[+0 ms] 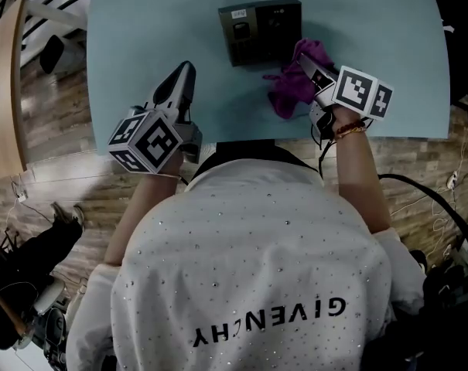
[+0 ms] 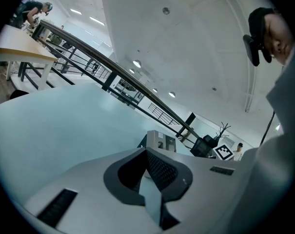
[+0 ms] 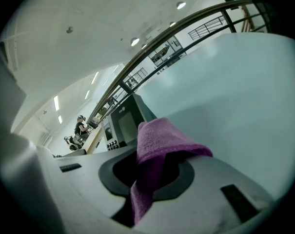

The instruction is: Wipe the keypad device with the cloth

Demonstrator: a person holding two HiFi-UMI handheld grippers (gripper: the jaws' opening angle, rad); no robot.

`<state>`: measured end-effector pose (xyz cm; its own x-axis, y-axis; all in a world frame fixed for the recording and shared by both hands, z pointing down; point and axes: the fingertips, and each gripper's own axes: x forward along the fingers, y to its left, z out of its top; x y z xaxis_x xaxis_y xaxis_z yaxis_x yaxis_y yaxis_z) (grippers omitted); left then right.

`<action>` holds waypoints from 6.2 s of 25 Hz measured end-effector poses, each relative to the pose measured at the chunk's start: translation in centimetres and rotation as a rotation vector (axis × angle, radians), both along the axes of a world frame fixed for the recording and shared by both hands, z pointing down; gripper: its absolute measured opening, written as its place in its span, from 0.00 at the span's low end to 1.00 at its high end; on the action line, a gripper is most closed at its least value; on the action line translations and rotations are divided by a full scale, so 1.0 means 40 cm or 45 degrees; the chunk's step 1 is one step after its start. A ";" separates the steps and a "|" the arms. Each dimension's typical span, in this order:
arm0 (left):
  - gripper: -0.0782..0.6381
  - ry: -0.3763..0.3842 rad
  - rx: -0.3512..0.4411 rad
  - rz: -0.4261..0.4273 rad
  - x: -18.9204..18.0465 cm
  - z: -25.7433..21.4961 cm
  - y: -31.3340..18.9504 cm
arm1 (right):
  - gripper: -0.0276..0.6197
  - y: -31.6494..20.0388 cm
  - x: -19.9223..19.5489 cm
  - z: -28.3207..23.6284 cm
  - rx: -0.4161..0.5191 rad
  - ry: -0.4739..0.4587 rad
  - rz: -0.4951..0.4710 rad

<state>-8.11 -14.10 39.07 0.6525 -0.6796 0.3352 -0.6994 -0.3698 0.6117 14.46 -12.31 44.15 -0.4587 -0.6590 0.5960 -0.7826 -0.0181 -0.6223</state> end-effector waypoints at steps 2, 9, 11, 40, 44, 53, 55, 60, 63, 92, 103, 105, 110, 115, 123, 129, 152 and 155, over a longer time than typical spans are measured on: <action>0.11 0.009 0.018 -0.022 -0.020 -0.020 -0.008 | 0.11 0.000 -0.031 -0.015 0.000 0.025 -0.033; 0.11 0.014 0.070 -0.051 -0.073 -0.072 -0.034 | 0.12 0.042 -0.306 -0.015 0.020 0.088 -0.452; 0.11 0.008 0.089 -0.065 -0.095 -0.085 -0.052 | 0.11 0.038 -0.358 -0.010 0.049 0.151 -0.576; 0.11 0.127 0.217 -0.075 -0.185 -0.161 -0.134 | 0.12 -0.088 0.021 -0.144 0.164 0.000 0.128; 0.11 0.141 0.198 -0.127 -0.219 -0.147 -0.135 | 0.12 -0.229 0.085 -0.277 0.398 -0.192 0.365; 0.11 0.111 0.165 -0.116 -0.213 -0.117 -0.103 | 0.12 -0.277 0.139 -0.158 0.307 -0.228 0.598; 0.11 0.104 0.162 -0.121 -0.224 -0.108 -0.100 | 0.12 -0.255 0.118 -0.112 0.240 -0.137 0.555; 0.11 0.096 0.152 -0.141 -0.233 -0.101 -0.098 | 0.12 -0.204 0.115 -0.061 0.186 0.106 0.474; 0.11 0.095 0.157 -0.144 -0.227 -0.104 -0.086 | 0.12 -0.156 0.122 -0.032 0.161 0.274 0.445; 0.11 0.028 0.211 -0.104 -0.272 -0.143 0.016 | 0.12 -0.233 0.083 -0.289 0.580 0.924 0.103; 0.11 -0.004 0.179 -0.147 -0.331 -0.108 0.073 | 0.12 -0.307 -0.051 -0.202 0.452 0.856 -0.031; 0.11 -0.010 0.172 -0.157 -0.341 -0.102 0.081 | 0.12 -0.308 -0.068 -0.201 0.471 0.789 -0.010; 0.11 -0.022 0.183 -0.201 -0.372 -0.100 0.101 | 0.12 -0.308 -0.133 -0.201 0.508 0.726 -0.032; 0.11 -0.028 0.202 -0.248 -0.409 -0.110 0.097 | 0.12 -0.309 -0.228 -0.198 0.530 0.724 -0.113; 0.11 -0.043 0.211 -0.292 -0.437 -0.115 0.093 | 0.12 -0.319 -0.350 -0.196 0.572 0.722 -0.253; 0.11 -0.037 0.213 -0.250 -0.418 -0.109 0.085 | 0.12 -0.305 -0.450 -0.249 0.667 0.519 -0.349; 0.11 -0.039 0.277 -0.148 -0.346 -0.125 0.049 | 0.12 -0.101 -0.455 -0.078 0.393 0.374 -0.412; 0.11 -0.029 0.277 -0.169 -0.346 -0.130 0.055 | 0.12 -0.064 -0.455 -0.048 0.343 0.371 -0.451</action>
